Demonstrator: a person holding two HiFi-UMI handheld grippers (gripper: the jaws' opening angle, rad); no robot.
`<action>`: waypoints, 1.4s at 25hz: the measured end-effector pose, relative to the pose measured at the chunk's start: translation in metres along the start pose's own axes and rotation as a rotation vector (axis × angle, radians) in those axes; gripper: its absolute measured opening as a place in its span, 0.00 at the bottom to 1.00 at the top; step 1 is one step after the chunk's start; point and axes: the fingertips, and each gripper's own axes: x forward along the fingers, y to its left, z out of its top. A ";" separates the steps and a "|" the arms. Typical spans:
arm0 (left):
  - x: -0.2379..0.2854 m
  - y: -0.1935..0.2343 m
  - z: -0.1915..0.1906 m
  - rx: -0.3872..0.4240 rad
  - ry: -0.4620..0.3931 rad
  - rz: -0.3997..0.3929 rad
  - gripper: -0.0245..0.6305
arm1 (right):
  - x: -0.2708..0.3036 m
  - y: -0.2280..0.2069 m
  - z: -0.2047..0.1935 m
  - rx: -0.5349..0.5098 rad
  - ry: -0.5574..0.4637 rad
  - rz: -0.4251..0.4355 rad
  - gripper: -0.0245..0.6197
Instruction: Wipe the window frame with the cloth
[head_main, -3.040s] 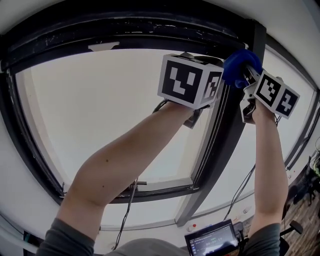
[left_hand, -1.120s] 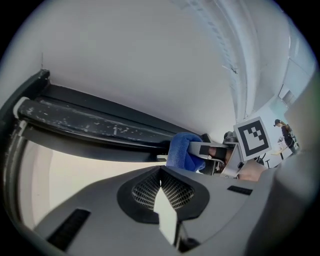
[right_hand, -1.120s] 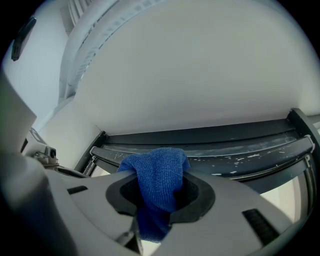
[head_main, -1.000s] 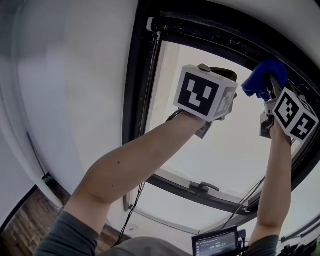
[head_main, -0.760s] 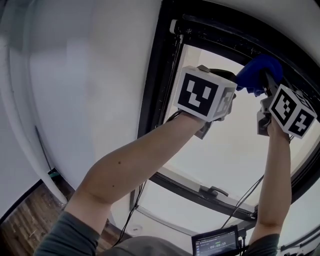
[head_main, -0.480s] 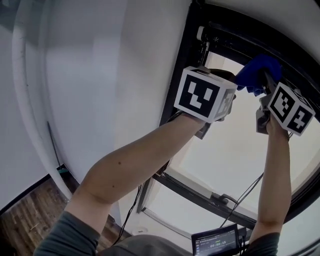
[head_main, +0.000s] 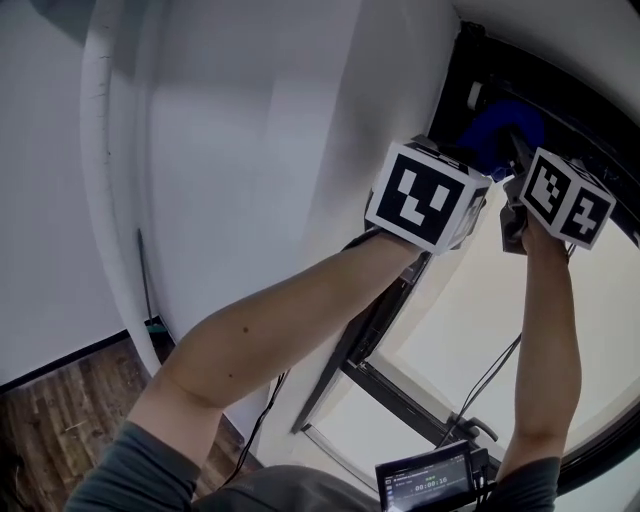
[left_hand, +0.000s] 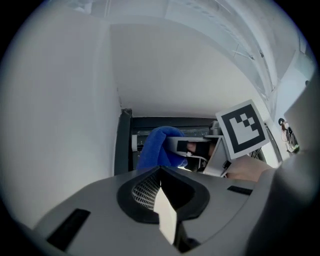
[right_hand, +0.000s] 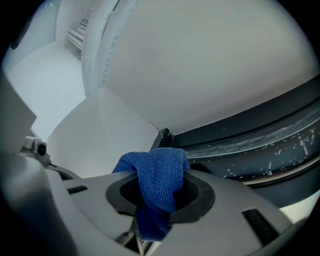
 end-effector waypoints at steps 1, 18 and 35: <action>-0.004 0.004 0.002 0.009 -0.002 0.014 0.05 | 0.006 0.006 0.000 0.000 0.000 0.011 0.22; -0.028 0.029 0.021 0.031 -0.023 0.077 0.05 | 0.018 0.025 0.022 0.040 -0.064 0.056 0.22; -0.051 -0.002 -0.083 -0.001 0.104 0.107 0.05 | -0.019 0.068 -0.120 0.121 0.097 0.207 0.22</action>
